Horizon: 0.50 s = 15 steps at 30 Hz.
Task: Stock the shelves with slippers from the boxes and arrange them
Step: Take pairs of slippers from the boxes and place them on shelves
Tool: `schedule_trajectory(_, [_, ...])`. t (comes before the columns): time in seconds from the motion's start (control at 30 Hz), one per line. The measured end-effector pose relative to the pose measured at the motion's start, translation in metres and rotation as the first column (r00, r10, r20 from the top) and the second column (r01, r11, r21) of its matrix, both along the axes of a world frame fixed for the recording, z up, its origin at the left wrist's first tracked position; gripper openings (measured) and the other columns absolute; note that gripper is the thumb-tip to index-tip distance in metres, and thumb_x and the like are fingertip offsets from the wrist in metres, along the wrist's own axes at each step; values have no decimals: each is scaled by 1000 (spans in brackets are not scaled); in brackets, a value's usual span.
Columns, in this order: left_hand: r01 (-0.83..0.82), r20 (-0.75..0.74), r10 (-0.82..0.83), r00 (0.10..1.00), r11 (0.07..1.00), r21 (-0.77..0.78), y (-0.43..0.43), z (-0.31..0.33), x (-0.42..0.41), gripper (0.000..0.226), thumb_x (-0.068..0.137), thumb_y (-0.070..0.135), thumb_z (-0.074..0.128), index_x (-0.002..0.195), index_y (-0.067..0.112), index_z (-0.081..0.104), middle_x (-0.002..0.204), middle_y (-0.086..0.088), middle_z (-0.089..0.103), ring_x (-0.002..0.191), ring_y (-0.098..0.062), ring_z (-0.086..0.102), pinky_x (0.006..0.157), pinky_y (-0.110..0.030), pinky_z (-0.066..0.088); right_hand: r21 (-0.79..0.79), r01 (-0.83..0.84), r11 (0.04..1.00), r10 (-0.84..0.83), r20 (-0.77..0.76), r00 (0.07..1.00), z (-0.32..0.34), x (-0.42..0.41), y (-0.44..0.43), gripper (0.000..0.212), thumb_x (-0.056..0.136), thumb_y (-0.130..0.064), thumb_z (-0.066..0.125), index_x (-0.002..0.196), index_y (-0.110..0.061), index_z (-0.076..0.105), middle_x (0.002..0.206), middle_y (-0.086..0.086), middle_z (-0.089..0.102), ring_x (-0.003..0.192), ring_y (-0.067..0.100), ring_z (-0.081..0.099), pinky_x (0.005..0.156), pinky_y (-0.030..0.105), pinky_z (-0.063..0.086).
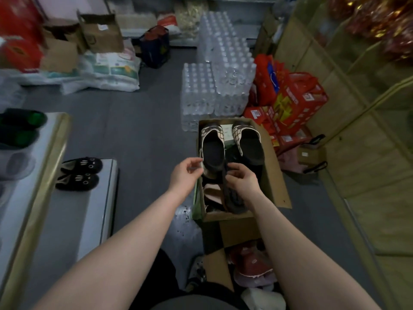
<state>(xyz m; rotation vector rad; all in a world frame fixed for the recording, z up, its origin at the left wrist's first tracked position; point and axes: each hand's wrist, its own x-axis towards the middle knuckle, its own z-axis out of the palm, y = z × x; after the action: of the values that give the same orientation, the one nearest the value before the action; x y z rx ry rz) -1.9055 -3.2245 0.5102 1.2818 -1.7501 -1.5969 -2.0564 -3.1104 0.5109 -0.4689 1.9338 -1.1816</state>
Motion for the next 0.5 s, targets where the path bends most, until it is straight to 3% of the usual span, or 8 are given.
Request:
schedule_trajectory(0.23, [114, 78, -116, 990, 993, 36, -44, -11, -43, 29, 89, 14, 67, 116, 23, 66, 107, 8, 66, 95, -5, 61, 83, -24, 48, 79, 154, 985, -160, 70, 985, -20, -37, -19, 36, 91, -2, 64, 120, -23, 62, 98, 0, 65, 93, 18, 67, 88, 39, 58])
schedule_trajectory(0.5, [264, 134, -271, 953, 962, 67, -140, -26, -97, 29, 88, 10, 67, 114, 23, 65, 108, 3, 66, 97, -13, 62, 81, -22, 47, 153, 335, 930, -348, 70, 935, -45, -69, -83, 35, 88, 1, 64, 114, -21, 63, 84, 3, 62, 78, 21, 65, 88, 51, 57])
